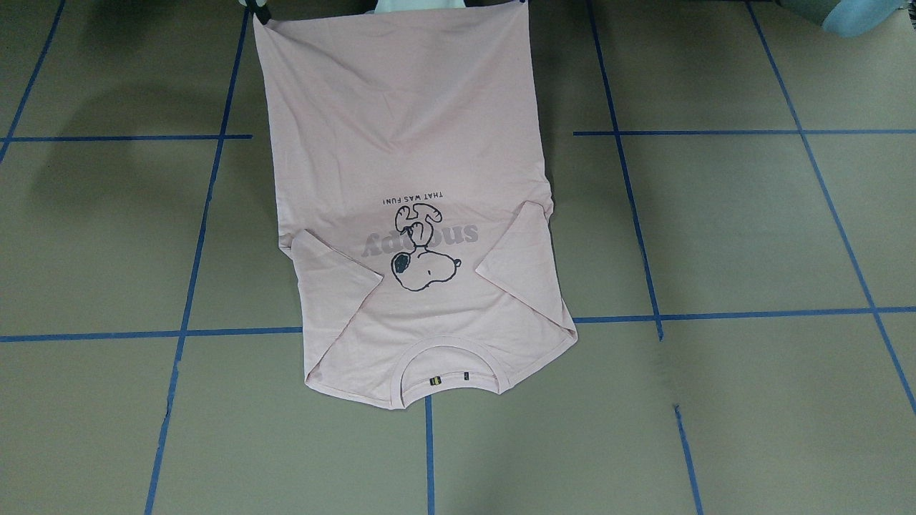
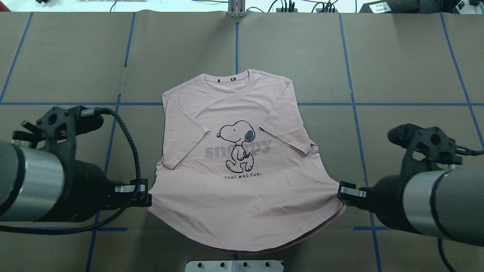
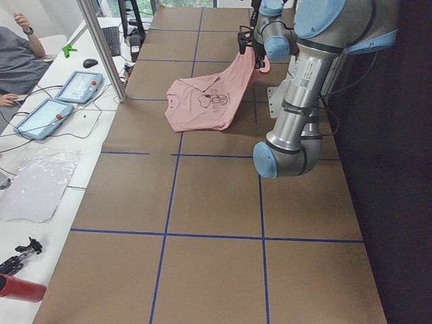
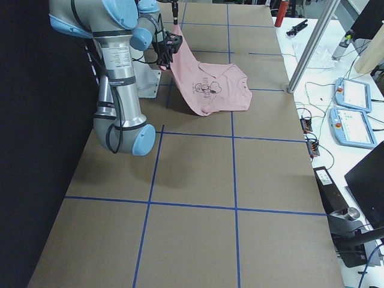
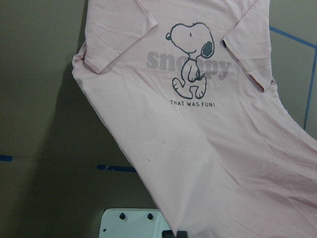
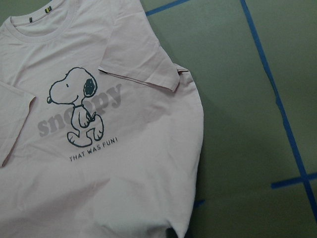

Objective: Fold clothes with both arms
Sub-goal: 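Lift the hem with both grippers and fold it toward the collar, then release the hem and raise both grippers away from the shirt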

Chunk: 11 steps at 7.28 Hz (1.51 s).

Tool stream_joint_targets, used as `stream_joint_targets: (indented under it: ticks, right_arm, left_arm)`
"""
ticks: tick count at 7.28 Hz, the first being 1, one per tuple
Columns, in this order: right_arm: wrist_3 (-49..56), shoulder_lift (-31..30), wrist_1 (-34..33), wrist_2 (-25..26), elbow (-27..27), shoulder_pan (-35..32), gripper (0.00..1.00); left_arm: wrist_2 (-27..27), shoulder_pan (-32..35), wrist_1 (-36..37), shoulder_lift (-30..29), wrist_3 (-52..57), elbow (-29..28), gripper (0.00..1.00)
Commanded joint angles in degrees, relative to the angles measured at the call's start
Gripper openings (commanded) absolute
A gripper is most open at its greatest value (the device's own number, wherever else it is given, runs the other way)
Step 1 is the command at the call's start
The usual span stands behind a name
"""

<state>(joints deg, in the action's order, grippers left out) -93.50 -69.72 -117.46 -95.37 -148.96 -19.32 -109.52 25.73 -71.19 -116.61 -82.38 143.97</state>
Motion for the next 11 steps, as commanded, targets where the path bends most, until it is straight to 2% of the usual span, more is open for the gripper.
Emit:
stream_joint_targets:
  ticks: [1, 2, 4, 5, 7, 8, 9, 10, 11]
  right_arm:
    - [8.12, 8.70, 0.47, 0.09, 13.63, -6.57, 0.00]
    - [11.90, 9.77, 1.78, -0.08, 17.70, -10.61, 0.00]
    - [12.56, 9.87, 20.68, -0.43, 33.56, -14.86, 0.00]
    - [12.64, 9.87, 26.26, -0.44, 38.26, -16.53, 0.00]
    - [15.17, 15.37, 29.04, -0.52, 49.92, -19.69, 0.00]
    - [15.89, 20.72, 33.30, -0.70, 61.22, -21.79, 0.00]
    - [16.42, 24.34, 43.53, -0.70, 75.34, -23.64, 0.50]
    - [18.86, 27.16, 52.15, -0.61, 86.27, -25.05, 0.99]
    - [21.67, 27.27, 52.59, -2.18, 86.99, -26.37, 1.00]
  left_arm:
    - [1.59, 5.61, -4.19, -0.72, 10.09, -10.59, 0.00]
    - [1.59, 8.52, -7.79, -0.98, 12.05, -16.82, 0.00]
    - [1.68, 13.71, -13.34, -1.34, 17.40, -25.73, 0.00]
    - [1.68, 15.99, -15.80, -1.86, 19.95, -29.33, 0.00]
    - [3.77, 18.73, -24.92, -4.49, 22.33, -42.30, 0.00]
    - [4.31, 20.83, -30.62, -6.42, 24.87, -51.42, 0.00]
    - [4.66, 23.11, -38.42, -8.79, 29.33, -62.65, 0.64]
    - [7.71, 24.09, -47.64, -9.33, 32.77, -70.25, 1.00]
    - [7.66, 24.36, -49.99, -8.90, 33.59, -70.84, 1.00]
